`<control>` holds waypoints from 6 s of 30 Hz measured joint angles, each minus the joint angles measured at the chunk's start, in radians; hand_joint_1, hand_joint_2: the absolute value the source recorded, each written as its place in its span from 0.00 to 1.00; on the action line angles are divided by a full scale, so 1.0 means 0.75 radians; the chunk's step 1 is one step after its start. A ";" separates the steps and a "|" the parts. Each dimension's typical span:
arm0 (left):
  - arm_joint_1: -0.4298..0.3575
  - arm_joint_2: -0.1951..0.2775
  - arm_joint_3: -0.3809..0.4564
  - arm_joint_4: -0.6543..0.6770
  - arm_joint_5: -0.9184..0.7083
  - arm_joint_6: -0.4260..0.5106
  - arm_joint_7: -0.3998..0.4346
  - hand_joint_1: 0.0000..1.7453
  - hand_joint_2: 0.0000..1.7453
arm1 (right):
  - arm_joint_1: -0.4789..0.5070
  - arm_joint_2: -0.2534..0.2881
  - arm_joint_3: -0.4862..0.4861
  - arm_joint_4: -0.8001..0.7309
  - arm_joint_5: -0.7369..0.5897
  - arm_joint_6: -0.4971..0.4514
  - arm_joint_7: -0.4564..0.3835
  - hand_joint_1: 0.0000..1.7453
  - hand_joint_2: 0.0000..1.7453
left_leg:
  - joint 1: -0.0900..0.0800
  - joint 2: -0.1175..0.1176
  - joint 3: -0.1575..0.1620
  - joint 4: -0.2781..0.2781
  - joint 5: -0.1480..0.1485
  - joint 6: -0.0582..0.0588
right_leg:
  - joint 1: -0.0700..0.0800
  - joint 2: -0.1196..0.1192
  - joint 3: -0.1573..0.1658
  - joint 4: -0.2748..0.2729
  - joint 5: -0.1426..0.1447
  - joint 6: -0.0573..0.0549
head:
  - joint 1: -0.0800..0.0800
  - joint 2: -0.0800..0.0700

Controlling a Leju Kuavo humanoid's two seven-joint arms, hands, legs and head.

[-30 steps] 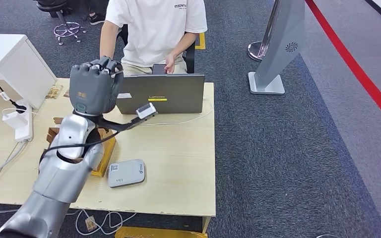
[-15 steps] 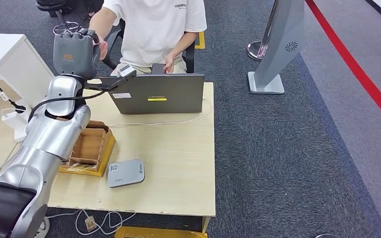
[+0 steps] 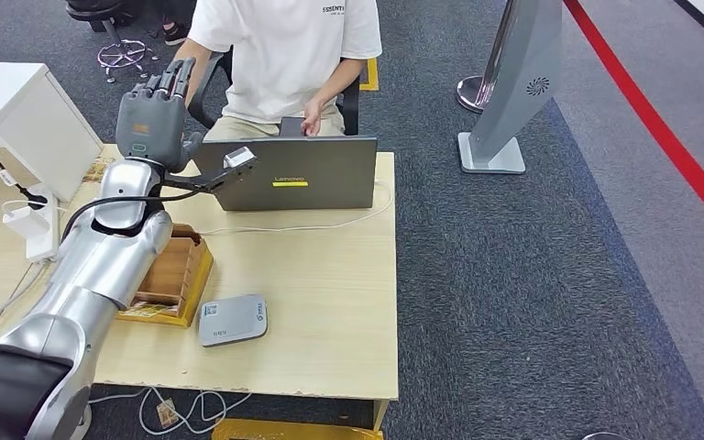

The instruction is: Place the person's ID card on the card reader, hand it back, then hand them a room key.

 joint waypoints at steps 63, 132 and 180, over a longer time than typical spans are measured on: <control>1.234 0.369 0.442 -0.672 -0.143 0.204 -0.148 0.00 1.00 | 0.004 0.002 -0.077 0.000 -0.079 -0.064 0.027 0.00 1.00 | 0.001 0.002 -0.003 -0.003 -0.002 -0.003 | 0.001 0.000 -0.006 0.000 -0.004 -0.002 | -0.001 0.000; 1.122 0.293 0.350 -0.568 -0.076 0.090 -0.185 1.00 1.00 | 0.000 0.003 -0.077 0.000 -0.056 -0.060 0.033 0.00 1.00 | 0.001 0.003 -0.003 -0.002 -0.002 -0.003 | 0.001 0.000 -0.007 0.000 -0.004 -0.003 | -0.001 0.000; -0.038 0.167 0.002 -0.116 -0.095 -0.082 -0.025 1.00 1.00 | -0.003 0.003 -0.035 -0.001 -0.009 -0.021 -0.003 0.00 1.00 | 0.003 0.003 -0.009 -0.001 0.011 -0.003 | 0.002 0.004 -0.015 0.001 0.011 -0.003 | 0.000 0.000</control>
